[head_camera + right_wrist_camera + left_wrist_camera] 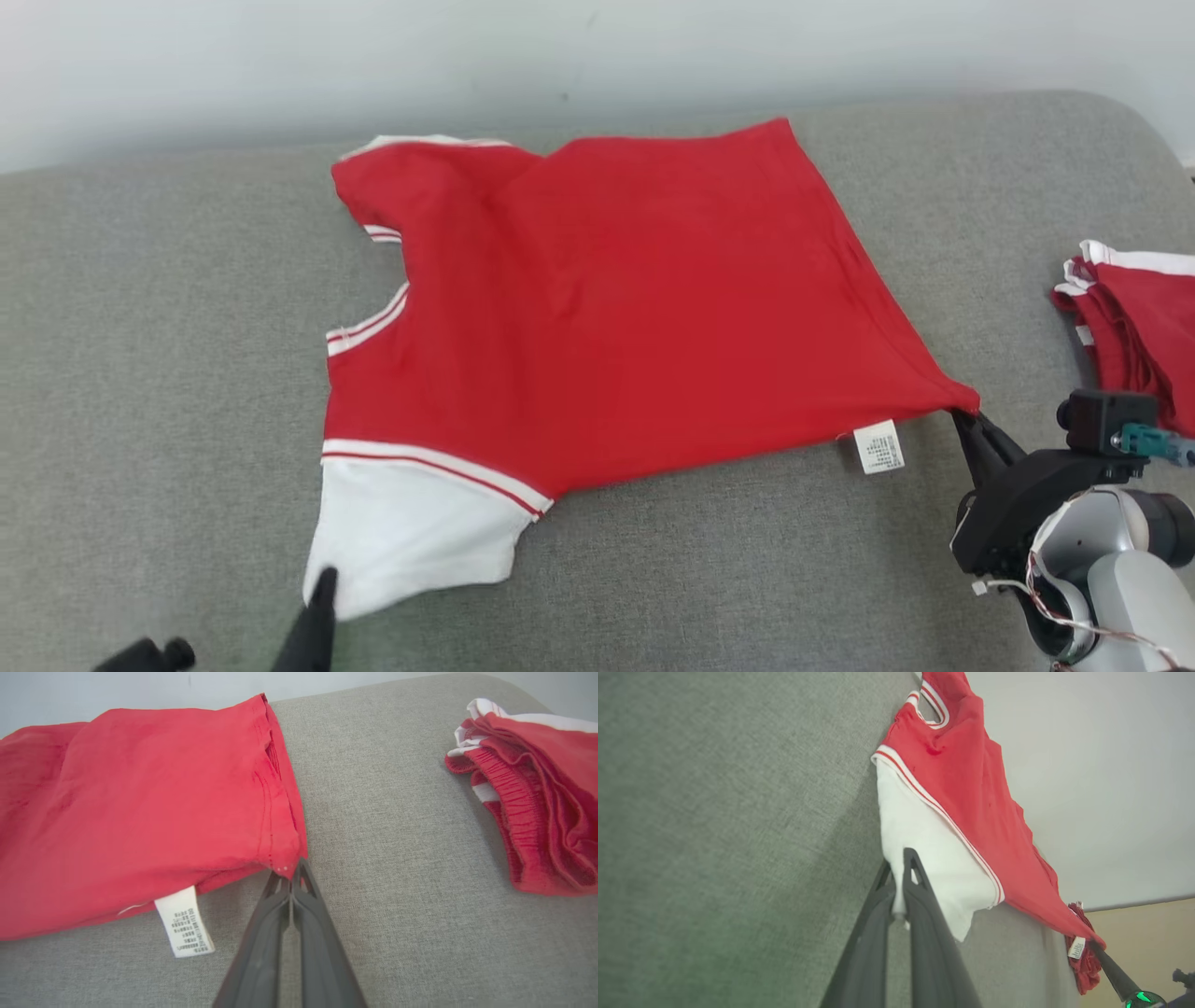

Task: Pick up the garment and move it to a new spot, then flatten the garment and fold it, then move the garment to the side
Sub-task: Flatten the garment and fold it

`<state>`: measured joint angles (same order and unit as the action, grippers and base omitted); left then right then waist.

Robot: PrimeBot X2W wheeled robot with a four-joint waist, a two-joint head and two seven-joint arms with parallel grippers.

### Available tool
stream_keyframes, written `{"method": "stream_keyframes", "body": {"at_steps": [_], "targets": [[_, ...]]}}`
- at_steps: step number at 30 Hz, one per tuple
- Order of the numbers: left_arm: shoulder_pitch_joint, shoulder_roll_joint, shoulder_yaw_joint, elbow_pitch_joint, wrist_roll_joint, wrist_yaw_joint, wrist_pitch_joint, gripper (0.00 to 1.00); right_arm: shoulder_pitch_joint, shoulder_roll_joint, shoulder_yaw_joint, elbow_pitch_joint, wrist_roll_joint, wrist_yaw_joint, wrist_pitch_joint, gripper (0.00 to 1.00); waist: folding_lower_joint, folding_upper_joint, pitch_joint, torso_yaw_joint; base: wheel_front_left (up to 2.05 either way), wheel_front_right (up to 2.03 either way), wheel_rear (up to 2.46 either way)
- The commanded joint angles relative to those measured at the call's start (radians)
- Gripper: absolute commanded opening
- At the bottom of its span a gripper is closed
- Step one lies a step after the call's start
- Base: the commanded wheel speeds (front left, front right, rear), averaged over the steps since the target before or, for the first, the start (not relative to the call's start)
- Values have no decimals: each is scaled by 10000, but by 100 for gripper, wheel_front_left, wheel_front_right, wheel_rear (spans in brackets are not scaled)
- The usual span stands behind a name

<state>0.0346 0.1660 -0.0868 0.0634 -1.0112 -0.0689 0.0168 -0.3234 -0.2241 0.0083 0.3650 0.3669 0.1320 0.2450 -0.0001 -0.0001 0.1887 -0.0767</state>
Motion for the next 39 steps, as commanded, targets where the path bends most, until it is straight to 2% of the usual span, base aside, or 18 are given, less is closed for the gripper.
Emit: {"method": "stream_keyframes", "body": {"at_steps": [1, 7, 18, 23, 31, 39], "targets": [[206, 35, -6, -42, -257, 51, 194, 0, 182, 46, -94, -92, -64, -29, 36, 0, 1, 1, -161, 92, 0, 0, 0], [993, 255, -71, -502, -1162, 136, 1399, 0, 822, 359, -532, -422, -250, -29, 311, 0, 1, 1, -366, 212, 0, 0, 0], [2066, 616, -17, -1603, -2148, 427, 2633, 0, 2240, 796, -1537, -1593, -644, -29, 1172, 0, 1, 1, -496, 307, 0, 0, 0], [2526, 916, 171, -1979, -2340, 707, 2972, 0, 2890, 1037, -1823, -2013, -800, -29, 1726, 0, 1, 1, -477, 249, 0, 0, 0], [3227, 994, 266, -2641, -2663, 983, 3250, 0, 3811, 1314, -1595, -2716, -470, -29, 2737, 0, 1, 1, -492, 123, 0, 0, 0], [2717, 649, 479, -3383, -2712, 480, 2701, 0, 3599, 1267, -1458, -3388, -469, -27, 2083, 0, 1, 1, -434, 79, 0, 0, 0]]}}
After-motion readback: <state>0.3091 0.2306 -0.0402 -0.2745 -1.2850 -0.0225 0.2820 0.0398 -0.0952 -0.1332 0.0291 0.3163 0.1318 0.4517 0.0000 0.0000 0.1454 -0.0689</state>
